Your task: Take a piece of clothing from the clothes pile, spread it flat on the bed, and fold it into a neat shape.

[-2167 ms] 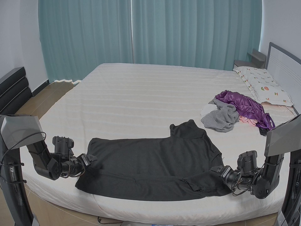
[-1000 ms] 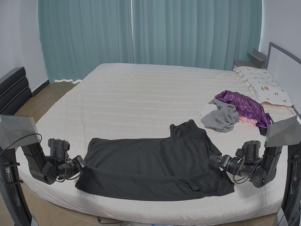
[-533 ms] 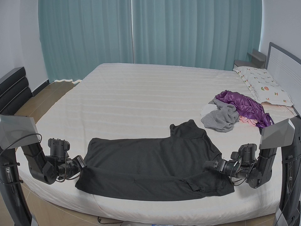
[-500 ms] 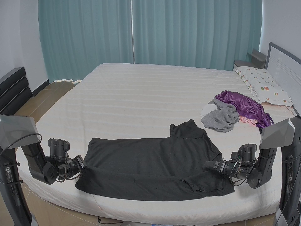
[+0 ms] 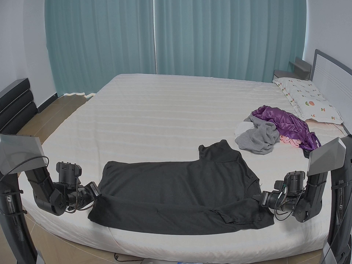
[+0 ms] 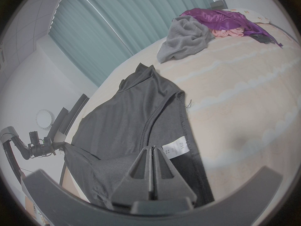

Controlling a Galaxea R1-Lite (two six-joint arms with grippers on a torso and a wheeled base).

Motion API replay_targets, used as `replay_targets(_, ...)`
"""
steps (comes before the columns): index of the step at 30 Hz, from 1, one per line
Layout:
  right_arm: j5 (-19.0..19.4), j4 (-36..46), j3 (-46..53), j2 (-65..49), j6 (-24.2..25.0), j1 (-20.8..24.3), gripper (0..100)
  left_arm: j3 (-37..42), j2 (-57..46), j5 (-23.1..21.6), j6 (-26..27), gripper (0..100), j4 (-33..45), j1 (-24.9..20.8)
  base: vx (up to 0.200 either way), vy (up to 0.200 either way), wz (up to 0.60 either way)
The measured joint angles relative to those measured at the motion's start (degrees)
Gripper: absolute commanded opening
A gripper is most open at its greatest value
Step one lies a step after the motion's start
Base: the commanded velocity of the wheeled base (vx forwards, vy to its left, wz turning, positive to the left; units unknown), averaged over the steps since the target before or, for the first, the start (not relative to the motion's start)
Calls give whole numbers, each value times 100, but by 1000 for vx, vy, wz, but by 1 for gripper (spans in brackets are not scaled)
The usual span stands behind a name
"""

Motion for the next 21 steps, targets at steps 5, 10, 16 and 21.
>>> replay_targets(5, 13, -428, 295, -72, 117, -39, 0, 63, -43, 5, 5, 0, -2, 0, 0, 0, 0)
replay_targets(10, 90, -846, 697, -271, 300, -45, 0, 212, -168, 9, 7, 0, -5, 6, 0, 0, 0)
replay_targets(16, 172, -1050, 1193, -649, 453, -67, 0, 430, -390, 20, 33, 0, -5, 11, 0, 0, 0)
replay_targets(21, 205, -1057, 1527, -1059, 506, -106, 0, 636, -588, 44, 65, 0, -6, 24, 0, 0, 0)
